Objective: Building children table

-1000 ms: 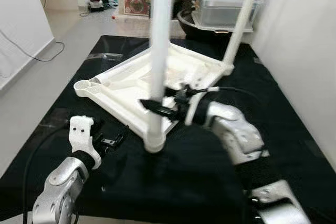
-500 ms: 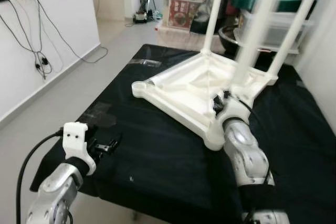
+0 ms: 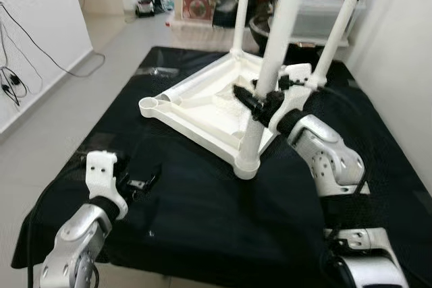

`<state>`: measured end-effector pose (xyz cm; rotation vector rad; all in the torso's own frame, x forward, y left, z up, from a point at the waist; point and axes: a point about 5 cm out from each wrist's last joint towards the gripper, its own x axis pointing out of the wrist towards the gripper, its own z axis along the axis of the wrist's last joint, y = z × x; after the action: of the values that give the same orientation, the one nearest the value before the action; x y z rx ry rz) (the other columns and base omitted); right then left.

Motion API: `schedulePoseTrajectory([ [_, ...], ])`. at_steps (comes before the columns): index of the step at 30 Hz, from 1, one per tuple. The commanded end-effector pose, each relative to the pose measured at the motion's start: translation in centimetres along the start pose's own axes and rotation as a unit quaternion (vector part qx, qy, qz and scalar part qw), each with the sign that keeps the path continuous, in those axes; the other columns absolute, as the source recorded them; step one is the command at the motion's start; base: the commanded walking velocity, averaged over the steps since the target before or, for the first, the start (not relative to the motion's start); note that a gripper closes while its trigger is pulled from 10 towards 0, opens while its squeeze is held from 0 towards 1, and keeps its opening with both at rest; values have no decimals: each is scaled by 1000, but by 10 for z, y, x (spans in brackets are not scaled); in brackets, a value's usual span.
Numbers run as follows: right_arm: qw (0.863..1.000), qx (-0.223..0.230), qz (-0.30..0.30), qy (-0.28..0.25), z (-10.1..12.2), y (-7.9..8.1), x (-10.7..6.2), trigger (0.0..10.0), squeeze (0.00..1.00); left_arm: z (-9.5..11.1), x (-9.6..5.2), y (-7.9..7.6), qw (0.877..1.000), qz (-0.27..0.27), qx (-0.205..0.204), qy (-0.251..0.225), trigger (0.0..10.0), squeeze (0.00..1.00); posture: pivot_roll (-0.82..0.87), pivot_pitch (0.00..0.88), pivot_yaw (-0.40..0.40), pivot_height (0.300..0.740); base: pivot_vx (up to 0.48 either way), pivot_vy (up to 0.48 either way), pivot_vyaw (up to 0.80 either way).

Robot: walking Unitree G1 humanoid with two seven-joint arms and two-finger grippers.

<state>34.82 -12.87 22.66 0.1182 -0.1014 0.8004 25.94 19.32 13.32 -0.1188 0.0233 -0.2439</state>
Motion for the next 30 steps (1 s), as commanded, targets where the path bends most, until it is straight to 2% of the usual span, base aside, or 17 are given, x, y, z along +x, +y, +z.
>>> schedulePoseTrajectory([
  [1,991,10,121,54,-28,24,5,10000,0,0,1,-1,1000,-5,6,0,10000,0,90,0,-70,740,0,0,0],
  [4,981,-4,161,107,-56,34,3,9843,0,0,1,-1,1000,-5,8,1,10000,0,101,0,-77,740,0,0,0],
  [5,982,-6,147,117,-64,34,6,1020,0,-1,1,-1,1000,-4,8,1,10000,0,103,0,-80,740,0,0,0],
  [10,985,-4,-94,147,-79,8,18,0,0,0,-1,0,1000,-1,8,0,10000,0,95,0,-75,740,0,0,0],
  [12,953,23,-268,139,-80,-17,7,0,0,0,-2,0,1000,0,7,-1,10000,0,90,0,-73,740,0,0,0],
  [13,891,47,-430,135,-84,-39,-21,0,0,1,-3,0,1000,0,7,-1,10000,0,83,0,-66,740,0,0,0],
  [14,891,47,-430,135,-84,-39,-21,0,0,1,-3,0,1000,0,7,-1,10000,0,83,0,-66,740,0,0,0],
  [16,795,60,-588,134,-89,-54,-71,0,0,2,-3,0,1000,-1,6,-1,10000,0,68,0,-55,740,0,0,0],
  [17,778,48,-611,136,-87,-51,-89,0,0,2,-3,1,1000,-2,6,0,10000,0,68,0,-55,740,0,0,0],
  [19,780,32,-607,147,-80,-36,-101,0,0,2,-2,1,1000,-6,5,1,10000,0,52,0,-46,740,0,0,0],
  [20,797,25,-586,144,-73,-28,-98,10000,0,3,-1,1,1000,-7,5,1,10000,0,44,0,-43,740,0,0,0],
  [22,808,20,-571,140,-68,-22,-95,10000,0,3,-1,1,1000,-8,5,1,10000,0,42,0,-43,740,0,0,0],
  [23,854,30,-509,107,-58,-12,-79,10000,0,3,0,1,1000,-9,5,1,10000,0,39,0,-43,740,0,0,0],
  [24,889,27,-451,72,-47,-5,-64,10000,1000,3,0,0,1000,-9,4,1,10000,0,41,0,-46,740,0,0,0],
  [28,936,39,-348,28,-35,4,-40,10000,1000,3,1,0,1000,-10,4,-1,10000,0,50,0,-51,740,0,0,0],
  [29,974,42,-222,-6,-19,10,-16,10000,0,3,0,-1,1000,-9,4,-2,10000,0,57,0,-55,740,0,0,0],
  [30,987,34,-157,-20,-11,14,-7,10000,0,3,-1,-1,1000,-8,4,-3,10000,0,57,0,-55,740,0,0,0],
])
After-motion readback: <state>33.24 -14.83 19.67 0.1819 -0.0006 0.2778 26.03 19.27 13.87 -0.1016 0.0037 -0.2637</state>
